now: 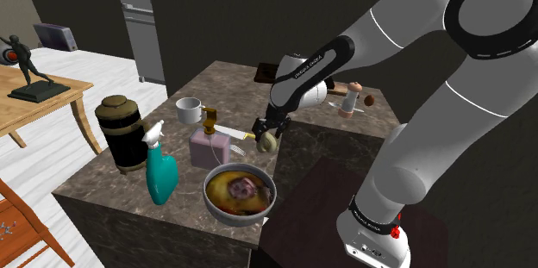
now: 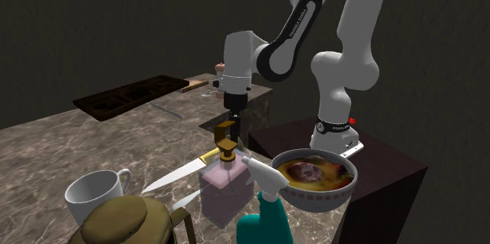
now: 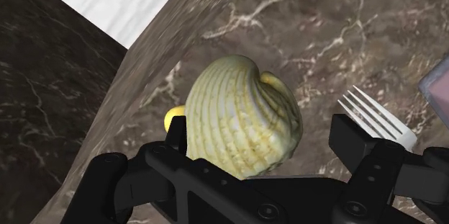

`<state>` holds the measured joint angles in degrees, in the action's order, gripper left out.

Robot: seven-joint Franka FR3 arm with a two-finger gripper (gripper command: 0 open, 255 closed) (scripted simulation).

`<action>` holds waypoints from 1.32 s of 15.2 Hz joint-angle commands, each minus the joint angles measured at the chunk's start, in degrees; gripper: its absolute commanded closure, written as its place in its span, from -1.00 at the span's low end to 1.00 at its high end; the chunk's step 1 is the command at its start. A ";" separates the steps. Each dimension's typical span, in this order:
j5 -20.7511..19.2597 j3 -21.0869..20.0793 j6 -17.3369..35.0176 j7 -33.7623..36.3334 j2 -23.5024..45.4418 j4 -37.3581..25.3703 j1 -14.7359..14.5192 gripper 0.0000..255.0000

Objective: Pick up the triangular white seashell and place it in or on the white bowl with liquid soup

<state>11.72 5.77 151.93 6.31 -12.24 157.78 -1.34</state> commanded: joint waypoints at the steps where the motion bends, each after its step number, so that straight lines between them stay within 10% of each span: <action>1: 0.01 0.00 0.03 -0.01 0.04 -0.02 -0.01 -1.00; 2: 0.01 0.00 0.03 -0.01 0.04 -0.02 -0.01 -1.00; 3: 0.02 0.01 0.03 -0.02 0.04 -0.01 -0.01 1.00; 20: -2.83 -0.80 -7.83 2.64 -6.16 -1.79 1.40 1.00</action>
<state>9.17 4.98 145.09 8.77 -17.84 156.23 -0.12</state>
